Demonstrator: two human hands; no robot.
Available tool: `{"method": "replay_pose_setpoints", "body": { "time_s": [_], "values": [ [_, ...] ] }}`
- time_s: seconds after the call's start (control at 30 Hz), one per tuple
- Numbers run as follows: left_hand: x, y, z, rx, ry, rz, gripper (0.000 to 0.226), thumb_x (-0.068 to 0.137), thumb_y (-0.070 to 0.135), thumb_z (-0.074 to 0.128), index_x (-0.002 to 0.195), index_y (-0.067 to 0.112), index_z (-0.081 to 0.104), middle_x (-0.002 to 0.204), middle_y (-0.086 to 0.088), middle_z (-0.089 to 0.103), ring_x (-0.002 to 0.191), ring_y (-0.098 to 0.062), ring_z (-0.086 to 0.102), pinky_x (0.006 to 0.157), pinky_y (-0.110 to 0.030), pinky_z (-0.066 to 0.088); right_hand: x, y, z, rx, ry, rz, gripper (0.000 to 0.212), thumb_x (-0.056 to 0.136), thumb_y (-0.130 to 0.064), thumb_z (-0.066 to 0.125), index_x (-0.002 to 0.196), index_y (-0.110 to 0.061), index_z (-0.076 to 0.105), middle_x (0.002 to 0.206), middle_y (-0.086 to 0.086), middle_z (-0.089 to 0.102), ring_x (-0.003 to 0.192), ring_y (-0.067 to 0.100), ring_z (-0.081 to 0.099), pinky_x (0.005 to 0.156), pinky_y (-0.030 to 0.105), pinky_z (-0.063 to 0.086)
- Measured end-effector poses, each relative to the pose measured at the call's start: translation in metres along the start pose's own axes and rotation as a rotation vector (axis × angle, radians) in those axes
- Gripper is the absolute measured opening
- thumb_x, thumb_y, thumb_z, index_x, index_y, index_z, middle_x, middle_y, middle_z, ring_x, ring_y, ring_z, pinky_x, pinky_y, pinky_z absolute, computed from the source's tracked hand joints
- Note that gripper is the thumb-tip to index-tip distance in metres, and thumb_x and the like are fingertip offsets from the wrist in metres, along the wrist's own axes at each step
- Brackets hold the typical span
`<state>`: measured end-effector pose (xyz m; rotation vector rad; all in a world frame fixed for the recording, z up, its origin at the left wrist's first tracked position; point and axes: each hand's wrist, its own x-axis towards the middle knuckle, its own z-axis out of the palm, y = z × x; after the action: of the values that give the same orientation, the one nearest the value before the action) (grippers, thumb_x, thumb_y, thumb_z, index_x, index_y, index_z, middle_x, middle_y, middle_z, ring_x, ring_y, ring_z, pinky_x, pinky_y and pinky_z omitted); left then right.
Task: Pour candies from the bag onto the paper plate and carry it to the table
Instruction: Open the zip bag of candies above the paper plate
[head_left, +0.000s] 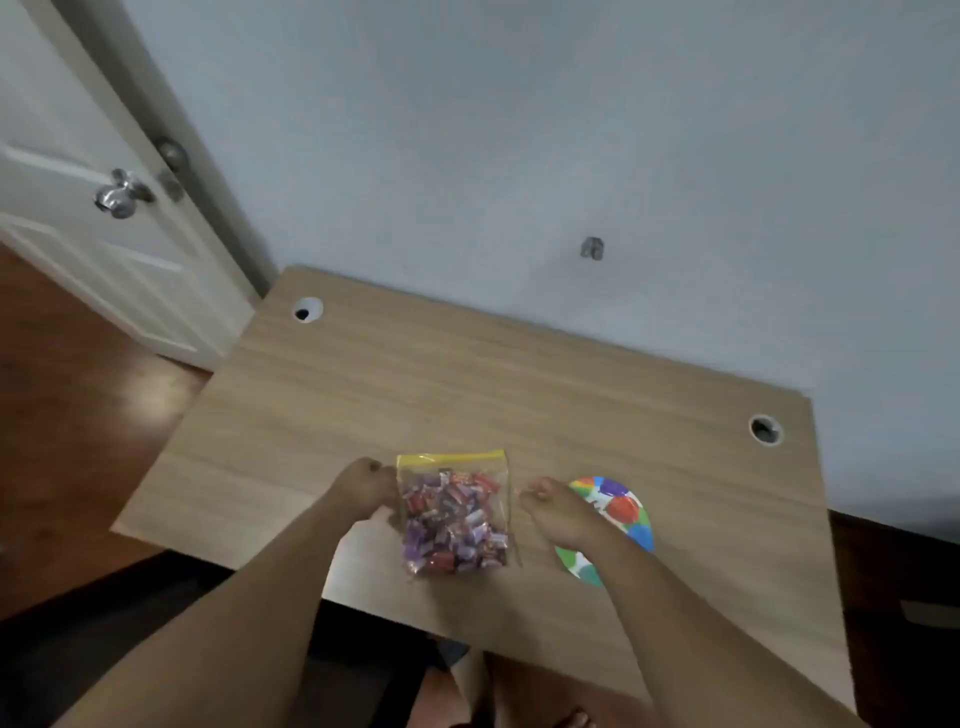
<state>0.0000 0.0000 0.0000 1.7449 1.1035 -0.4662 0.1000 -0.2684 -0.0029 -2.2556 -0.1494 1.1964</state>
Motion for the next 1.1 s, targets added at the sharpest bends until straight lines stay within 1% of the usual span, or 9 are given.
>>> {"method": "replay_pose_setpoints", "body": {
  "time_s": [0.1, 0.23, 0.3, 0.4, 0.6, 0.7, 0.83, 1.03, 1.1],
  "values": [
    [0.012, -0.021, 0.012, -0.124, -0.057, -0.09, 0.028, 0.101, 0.022, 0.061, 0.11, -0.003, 0.07, 0.111, -0.028, 0.074, 0.091, -0.031, 0.064, 0.082, -0.042, 0.055, 0.01, -0.001, 0.029, 0.028, -0.023, 0.006, 0.052, 0.108, -0.032, 0.052, 0.152, -0.004, 0.054, 0.153, 0.014, 0.06, 0.141, 0.03, 0.059, 0.117, 0.037, 0.046],
    [0.025, -0.038, 0.03, -0.24, -0.04, -0.106, 0.031, 0.097, 0.026, 0.066, 0.083, 0.002, 0.079, 0.085, -0.019, 0.077, 0.08, -0.03, 0.068, 0.075, -0.041, 0.058, 0.018, 0.005, 0.056, -0.02, -0.005, 0.002, 0.046, 0.103, -0.043, 0.052, 0.134, -0.012, 0.064, 0.13, 0.011, 0.068, 0.122, 0.031, 0.066, 0.104, 0.037, 0.053],
    [0.03, -0.042, 0.035, -0.312, -0.044, -0.116, 0.032, 0.096, 0.026, 0.067, 0.091, -0.002, 0.081, 0.089, -0.025, 0.079, 0.079, -0.033, 0.071, 0.072, -0.043, 0.059, 0.02, 0.008, 0.063, 0.016, -0.055, -0.019, 0.033, 0.103, -0.039, 0.055, 0.126, -0.017, 0.064, 0.123, 0.002, 0.068, 0.117, 0.022, 0.065, 0.103, 0.036, 0.053],
    [0.032, -0.043, 0.044, -0.416, -0.083, -0.115, 0.03, 0.102, 0.032, 0.063, 0.111, 0.008, 0.077, 0.104, -0.021, 0.08, 0.086, -0.032, 0.072, 0.068, -0.036, 0.053, 0.015, 0.009, 0.064, 0.067, -0.105, -0.012, 0.04, 0.104, -0.037, 0.059, 0.142, -0.022, 0.062, 0.135, -0.005, 0.067, 0.123, 0.014, 0.063, 0.099, 0.03, 0.052],
    [0.023, -0.031, 0.046, -0.333, -0.093, 0.193, 0.025, 0.105, 0.025, 0.065, 0.085, 0.012, 0.075, 0.064, 0.013, 0.067, 0.068, -0.011, 0.055, 0.065, -0.028, 0.045, 0.008, 0.004, 0.029, -0.028, 0.106, -0.012, 0.036, 0.105, -0.031, 0.059, 0.137, -0.013, 0.056, 0.13, 0.004, 0.063, 0.122, 0.023, 0.064, 0.109, 0.035, 0.05],
    [0.011, -0.022, 0.04, -0.298, -0.123, 0.349, 0.023, 0.107, 0.015, 0.06, 0.087, 0.01, 0.071, 0.077, 0.005, 0.066, 0.075, -0.011, 0.058, 0.071, -0.028, 0.052, -0.004, -0.009, 0.004, -0.12, 0.311, -0.148, 0.043, 0.098, -0.028, 0.071, 0.137, -0.013, 0.059, 0.139, 0.01, 0.057, 0.13, 0.029, 0.058, 0.114, 0.038, 0.046],
    [-0.01, -0.003, 0.031, -0.193, -0.184, 0.567, 0.03, 0.108, 0.008, 0.057, 0.081, 0.019, 0.062, 0.076, 0.005, 0.06, 0.077, -0.01, 0.057, 0.074, -0.028, 0.049, -0.025, -0.027, -0.017, -0.348, 0.208, -0.349, 0.042, 0.1, -0.032, 0.07, 0.14, -0.021, 0.065, 0.142, 0.003, 0.062, 0.131, 0.025, 0.054, 0.117, 0.036, 0.041],
    [-0.024, 0.005, 0.025, -0.225, -0.201, 0.625, 0.022, 0.108, 0.006, 0.055, 0.09, -0.003, 0.064, 0.079, -0.012, 0.062, 0.07, -0.018, 0.06, 0.066, -0.03, 0.052, -0.045, -0.043, -0.021, -0.304, 0.179, -0.404, 0.018, 0.099, -0.019, 0.073, 0.112, -0.011, 0.082, 0.111, 0.006, 0.083, 0.099, 0.02, 0.076, 0.094, 0.032, 0.058],
    [-0.031, 0.006, 0.024, -0.252, -0.141, 0.64, 0.015, 0.107, 0.006, 0.059, 0.094, 0.003, 0.067, 0.085, -0.011, 0.065, 0.078, -0.021, 0.062, 0.071, -0.03, 0.054, -0.05, -0.05, -0.018, -0.289, 0.19, -0.397, 0.015, 0.096, -0.018, 0.074, 0.106, -0.011, 0.083, 0.104, 0.005, 0.084, 0.095, 0.02, 0.076, 0.091, 0.032, 0.058]
  ]
}}
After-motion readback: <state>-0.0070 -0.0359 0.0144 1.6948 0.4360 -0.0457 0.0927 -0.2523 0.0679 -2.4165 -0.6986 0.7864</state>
